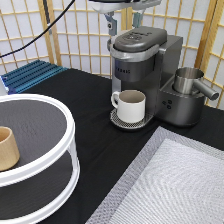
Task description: Make coffee
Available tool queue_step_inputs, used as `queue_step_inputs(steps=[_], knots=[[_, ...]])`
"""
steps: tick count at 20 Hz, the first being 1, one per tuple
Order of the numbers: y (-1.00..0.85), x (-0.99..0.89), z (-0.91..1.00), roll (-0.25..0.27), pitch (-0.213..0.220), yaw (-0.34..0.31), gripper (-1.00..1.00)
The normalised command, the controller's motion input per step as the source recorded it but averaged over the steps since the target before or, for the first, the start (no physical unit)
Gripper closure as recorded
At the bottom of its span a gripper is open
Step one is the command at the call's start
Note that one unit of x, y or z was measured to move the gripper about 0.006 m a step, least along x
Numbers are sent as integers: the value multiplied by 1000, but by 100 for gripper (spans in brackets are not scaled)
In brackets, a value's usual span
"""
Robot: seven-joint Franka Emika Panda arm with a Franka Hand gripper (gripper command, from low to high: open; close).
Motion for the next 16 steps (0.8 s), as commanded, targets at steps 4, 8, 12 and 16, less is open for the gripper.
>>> queue_step_inputs(steps=[4,8,12,16], knots=[[9,-235,-256,-153,-49,8,-100],[76,-424,-221,-137,-50,83,-100],[53,-119,-43,-132,-52,118,-100],[102,4,-37,-141,-40,108,-100]])
